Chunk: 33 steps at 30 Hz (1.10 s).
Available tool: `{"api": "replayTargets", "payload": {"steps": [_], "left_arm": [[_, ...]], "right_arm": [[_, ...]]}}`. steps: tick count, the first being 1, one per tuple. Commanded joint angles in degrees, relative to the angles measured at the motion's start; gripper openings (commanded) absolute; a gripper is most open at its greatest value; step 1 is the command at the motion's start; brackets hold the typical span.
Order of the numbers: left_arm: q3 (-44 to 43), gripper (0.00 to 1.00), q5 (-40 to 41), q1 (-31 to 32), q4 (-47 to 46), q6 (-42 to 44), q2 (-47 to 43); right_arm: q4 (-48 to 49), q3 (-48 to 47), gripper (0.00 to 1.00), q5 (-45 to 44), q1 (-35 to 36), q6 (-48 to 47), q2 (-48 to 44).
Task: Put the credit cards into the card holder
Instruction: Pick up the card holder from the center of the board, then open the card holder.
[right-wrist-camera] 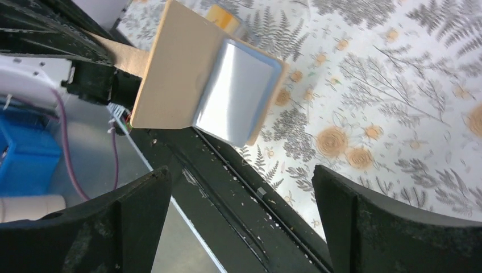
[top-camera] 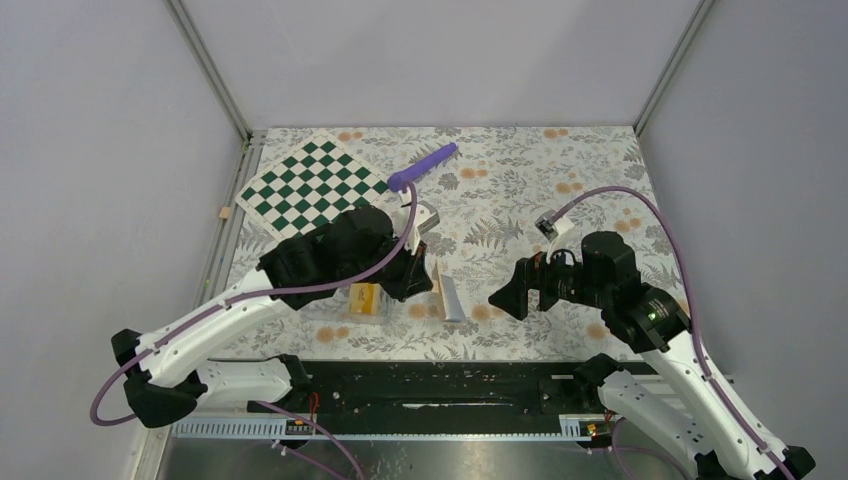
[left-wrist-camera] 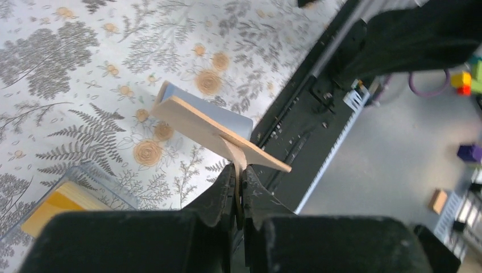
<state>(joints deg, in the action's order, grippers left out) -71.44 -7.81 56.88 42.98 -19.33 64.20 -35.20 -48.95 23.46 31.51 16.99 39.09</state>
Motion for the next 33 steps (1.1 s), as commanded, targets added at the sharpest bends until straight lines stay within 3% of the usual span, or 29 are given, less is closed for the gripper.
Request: {"api": "replayTargets", "payload": {"steps": [1, 9, 14, 22, 29, 33], "left_arm": [[-3.95, 0.0, -11.81, -0.11, 1.74, 8.66, -2.71], [-4.15, 0.0, -27.89, -0.12, 1.73, 8.79, 1.1], [-5.0, 0.0, -33.1, 0.05, 2.48, 8.25, 4.7], [-6.02, 0.0, -30.02, 2.59, 2.65, 12.58, 4.62], [-5.42, 0.0, -30.52, 3.23, 3.69, 14.92, 2.92], [-5.51, 0.0, -29.67, 3.28, 3.7, 14.61, 1.79]], "right_arm": [[7.12, -1.78, 0.99, 10.22, 0.31, -7.14, 0.78], [18.03, -0.33, 0.99, 21.32, 0.32, -4.08, 1.69], [27.6, 3.09, 0.99, 27.03, 0.74, 0.29, 3.27], [27.14, 3.33, 1.0, 28.39, 1.52, -4.07, 4.39], [38.12, 4.6, 0.99, 31.05, 4.72, 2.33, 7.78], [39.7, 4.4, 0.99, 31.96, 9.11, 3.6, 10.49]]}}
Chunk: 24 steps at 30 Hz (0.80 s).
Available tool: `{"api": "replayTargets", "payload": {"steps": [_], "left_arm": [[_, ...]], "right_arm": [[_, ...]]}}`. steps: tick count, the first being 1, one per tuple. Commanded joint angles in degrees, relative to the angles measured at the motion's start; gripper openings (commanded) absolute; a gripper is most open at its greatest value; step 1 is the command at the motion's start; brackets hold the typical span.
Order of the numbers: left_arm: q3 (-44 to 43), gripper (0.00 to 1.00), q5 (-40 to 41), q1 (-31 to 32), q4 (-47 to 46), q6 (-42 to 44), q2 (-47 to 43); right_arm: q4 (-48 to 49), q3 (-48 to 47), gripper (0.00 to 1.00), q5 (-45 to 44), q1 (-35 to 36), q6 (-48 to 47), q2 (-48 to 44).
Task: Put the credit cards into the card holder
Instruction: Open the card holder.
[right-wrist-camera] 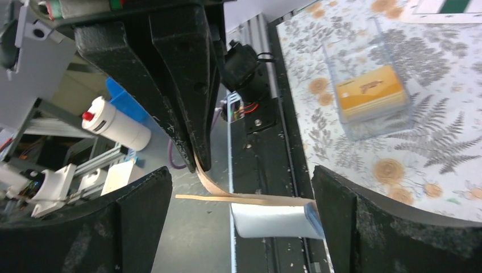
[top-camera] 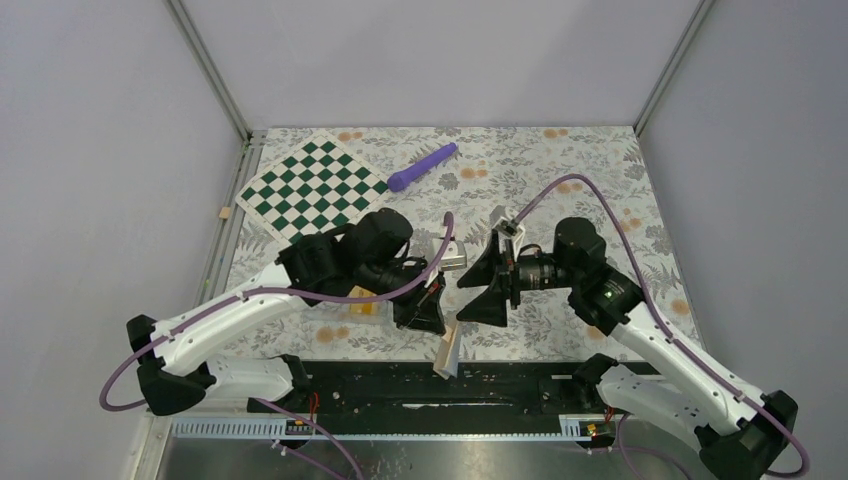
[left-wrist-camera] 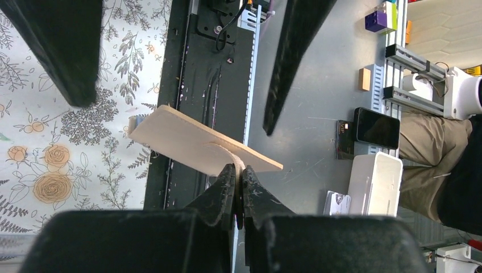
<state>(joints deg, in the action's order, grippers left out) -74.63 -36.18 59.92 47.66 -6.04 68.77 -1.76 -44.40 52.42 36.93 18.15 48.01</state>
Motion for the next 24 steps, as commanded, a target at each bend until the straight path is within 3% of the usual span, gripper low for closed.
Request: {"api": "replayTargets", "payload": {"steps": [1, 5, 15, 24], "left_arm": [[-2.33, 0.0, -0.83, 0.2, -0.97, 1.41, -3.21], [-2.22, 0.0, 0.76, 0.2, -0.98, 2.7, -5.25], [-2.07, 0.0, 4.28, 0.2, -0.99, 2.12, -7.2], [-1.53, 0.0, 8.32, 0.2, -5.86, 0.04, -9.39]], "right_arm": [[7.11, 0.37, 0.98, 3.15, 5.05, 3.43, 1.83], [11.48, 3.78, 0.96, 3.04, 7.4, 6.92, 0.83], [11.61, 7.54, 0.86, 5.19, 8.44, 11.49, -2.99], [10.75, 9.14, 0.76, 0.74, 11.56, 12.74, -6.09]]}}
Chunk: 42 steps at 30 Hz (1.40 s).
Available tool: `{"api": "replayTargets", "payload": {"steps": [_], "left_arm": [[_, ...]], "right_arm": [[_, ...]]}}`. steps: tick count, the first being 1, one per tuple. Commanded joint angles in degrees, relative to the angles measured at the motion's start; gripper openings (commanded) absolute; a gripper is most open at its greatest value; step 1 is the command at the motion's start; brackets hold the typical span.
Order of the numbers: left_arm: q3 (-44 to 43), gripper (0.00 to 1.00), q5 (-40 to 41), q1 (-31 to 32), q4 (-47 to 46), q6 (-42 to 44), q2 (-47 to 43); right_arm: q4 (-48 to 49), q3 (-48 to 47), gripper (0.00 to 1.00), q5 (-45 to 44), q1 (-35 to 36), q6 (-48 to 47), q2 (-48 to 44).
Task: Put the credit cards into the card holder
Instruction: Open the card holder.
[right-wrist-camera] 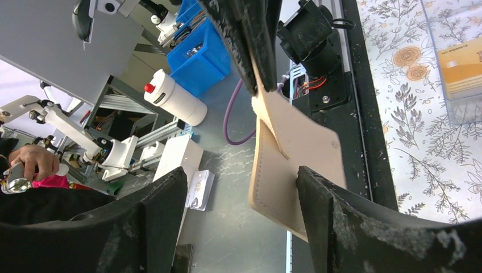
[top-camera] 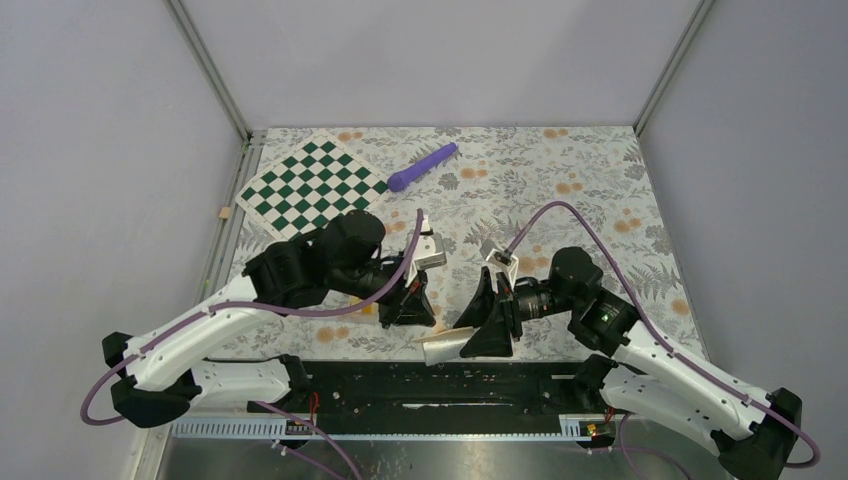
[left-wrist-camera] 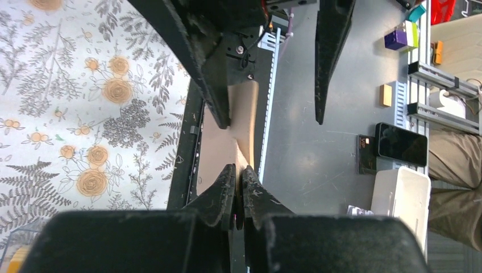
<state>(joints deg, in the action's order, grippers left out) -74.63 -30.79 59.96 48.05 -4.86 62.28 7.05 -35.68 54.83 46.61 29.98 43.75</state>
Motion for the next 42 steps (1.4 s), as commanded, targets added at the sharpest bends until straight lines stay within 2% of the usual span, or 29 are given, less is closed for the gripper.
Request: {"api": "replayTargets", "payload": {"steps": [1, 8, 12, 15, 16, 17, 18, 19, 22, 23, 26, 29, 33, 36, 42], "left_arm": [[-1.15, 0.0, 3.4, 0.15, -6.77, -1.36, -3.26], [-0.26, 0.0, 3.04, 0.14, -8.45, -3.88, -3.41], [0.06, 0.0, 3.15, 0.09, -8.7, -4.58, -3.3], [0.34, 0.0, 3.3, 0.15, -9.21, -4.63, -3.51], [0.44, 0.0, 3.41, 0.1, -9.3, -4.63, -3.61], [0.51, 0.04, 3.9, 0.15, -9.45, -4.75, -3.74], [0.58, 0.15, 4.75, 0.11, -9.63, -4.95, -3.75], [0.72, 0.35, 6.15, 0.07, -9.85, -5.75, -3.94], [1.48, 0.9, 12.43, 0.09, -10.61, -9.24, -4.73], [1.73, 0.98, 13.88, 0.08, -10.76, -10.02, -4.92], [2.65, 0.99, 21.41, 0.02, -10.74, -13.9, -5.64], [5.42, 0.99, 32.78, -0.36, -10.7, -21.37, -8.05], [11.76, 0.99, 37.45, -2.03, -12.19, -28.16, -13.78], [18.94, 0.99, 39.92, -3.27, -14.09, -36.09, -18.34], [30.99, 0.99, 33.39, -5.29, -16.43, -43.81, -22.35]], "right_arm": [[1.49, 0.44, 0.75, -2.02, 2.17, 0.66, -1.86], [-1.9, -0.83, 0.65, -6.32, 4.67, -2.44, -1.02], [-4.54, -2.35, 0.54, -9.43, 5.71, -4.46, 0.19], [-5.25, -3.25, 0.41, -11.28, 5.95, -4.92, 0.61], [-5.29, -3.63, 0.35, -11.77, 5.95, -4.88, 0.7], [-5.78, -4.01, 0.26, -12.32, 5.95, -4.84, 0.84], [-6.44, -4.52, 0.15, -12.86, 5.97, -4.88, 1.02], [-6.71, -5.07, 0.0, -13.43, 5.95, -4.85, 1.19], [-12.39, -6.83, 0.0, -17.95, 5.95, -4.63, 1.39], [-14.02, -7.34, 0.0, -20.07, 5.95, -4.55, 1.28], [-17.47, -7.43, 0.0, -28.15, 5.86, -3.21, -0.27], [-21.32, -7.35, 0.0, -37.59, 5.71, -0.89, -2.6], [-25.58, -7.55, 0.0, -42.62, 3.87, -1.36, -4.7], [-26.89, -6.99, 0.0, -34.87, -1.94, -0.01, -3.83], [-24.07, -4.34, 0.0, -19.79, -11.13, 3.34, -0.92]]}}
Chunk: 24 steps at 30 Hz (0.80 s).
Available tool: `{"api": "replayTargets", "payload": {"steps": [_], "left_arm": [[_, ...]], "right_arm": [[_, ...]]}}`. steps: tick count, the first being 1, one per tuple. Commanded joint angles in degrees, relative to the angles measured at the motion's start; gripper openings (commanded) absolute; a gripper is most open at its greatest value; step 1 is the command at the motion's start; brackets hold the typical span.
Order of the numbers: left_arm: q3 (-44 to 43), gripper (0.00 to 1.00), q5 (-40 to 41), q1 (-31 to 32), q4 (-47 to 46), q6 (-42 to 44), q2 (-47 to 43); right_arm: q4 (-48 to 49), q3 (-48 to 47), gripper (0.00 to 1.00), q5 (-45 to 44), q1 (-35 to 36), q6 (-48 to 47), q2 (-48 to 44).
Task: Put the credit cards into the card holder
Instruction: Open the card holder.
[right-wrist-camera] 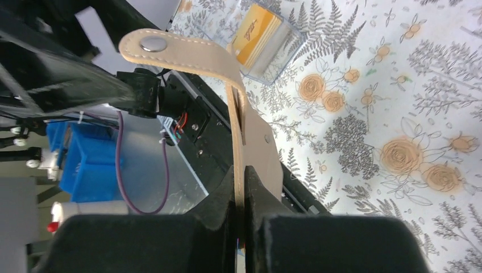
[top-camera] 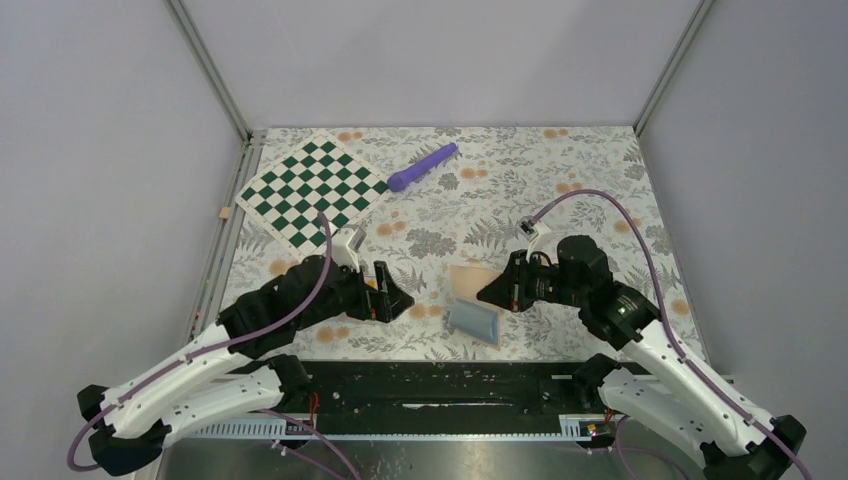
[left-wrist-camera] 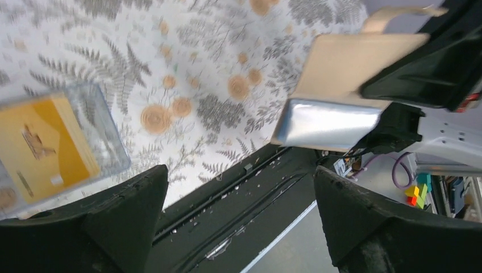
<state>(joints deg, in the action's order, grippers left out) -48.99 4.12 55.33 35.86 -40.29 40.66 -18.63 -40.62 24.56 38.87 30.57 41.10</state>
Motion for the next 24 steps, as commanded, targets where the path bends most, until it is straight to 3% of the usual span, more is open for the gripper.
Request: {"api": "replayTargets", "payload": {"steps": [1, 7, 16, 24], "left_arm": [[6.83, 0.99, -2.54, -0.66, -5.01, -9.77, -0.64], [12.24, 0.95, -10.15, -0.61, -13.01, -13.32, 3.78], [8.91, 0.85, -14.5, -0.25, -15.91, -10.9, 13.29], [8.17, 0.77, -15.66, 1.07, -15.99, -9.62, 13.63]], "right_arm": [[2.18, 0.74, 0.0, 12.33, -3.94, 3.39, 2.65], [10.63, 2.52, 0.0, 22.26, -4.66, 9.51, 6.44], [12.05, 2.56, 0.0, 21.68, -4.69, 11.35, 5.18], [12.01, 2.95, 0.0, 19.74, -4.79, 12.48, 5.33]]}}
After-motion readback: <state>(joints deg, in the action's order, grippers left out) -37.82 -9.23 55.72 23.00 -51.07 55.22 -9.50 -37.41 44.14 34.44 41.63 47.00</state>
